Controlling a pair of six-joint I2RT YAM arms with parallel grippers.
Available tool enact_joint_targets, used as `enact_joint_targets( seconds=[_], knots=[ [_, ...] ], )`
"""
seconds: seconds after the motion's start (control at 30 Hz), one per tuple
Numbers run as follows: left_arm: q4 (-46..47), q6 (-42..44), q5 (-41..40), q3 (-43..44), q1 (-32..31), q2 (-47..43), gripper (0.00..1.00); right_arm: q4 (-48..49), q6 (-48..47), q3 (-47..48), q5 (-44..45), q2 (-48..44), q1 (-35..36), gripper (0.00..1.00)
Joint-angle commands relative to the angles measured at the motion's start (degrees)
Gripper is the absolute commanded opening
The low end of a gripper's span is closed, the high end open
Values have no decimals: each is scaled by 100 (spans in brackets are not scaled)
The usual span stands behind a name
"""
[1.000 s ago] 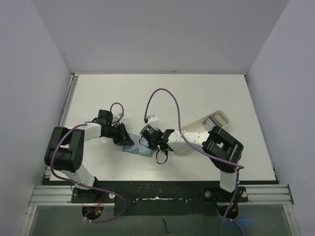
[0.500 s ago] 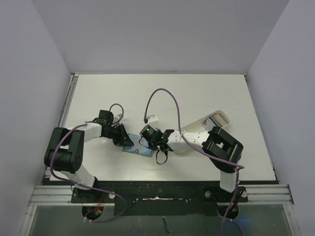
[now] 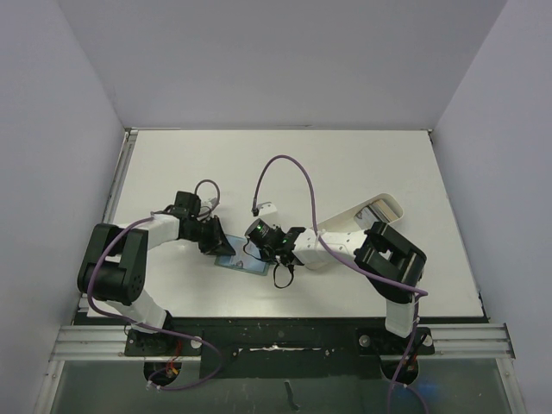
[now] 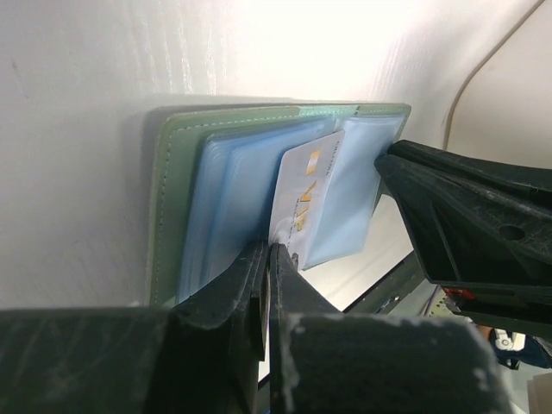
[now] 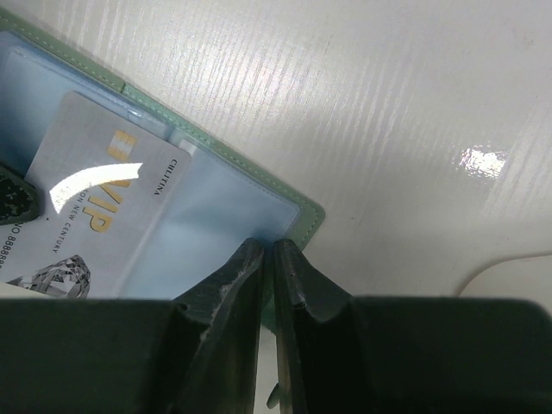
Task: Put the credit cards into the card holder
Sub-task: Insert the credit card into the card holder.
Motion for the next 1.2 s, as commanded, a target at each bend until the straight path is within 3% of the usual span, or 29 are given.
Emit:
enact_joint_targets(
  seconds=[0.0, 0.5, 0.87, 1.17],
  knots=[
    [-160, 258, -99, 216, -53, 139, 0, -243, -71, -4, 104, 91, -1, 13],
    [109, 4, -61, 151, -282, 260, 0, -189, -123, 31, 171, 11, -9, 14],
    [884, -634, 84, -195, -438, 256, 0, -128, -167, -4, 302, -107, -23, 14],
    [1463, -1234, -101, -426, -684, 47, 1, -250, -73, -61, 299, -668, 72, 27]
  ],
)
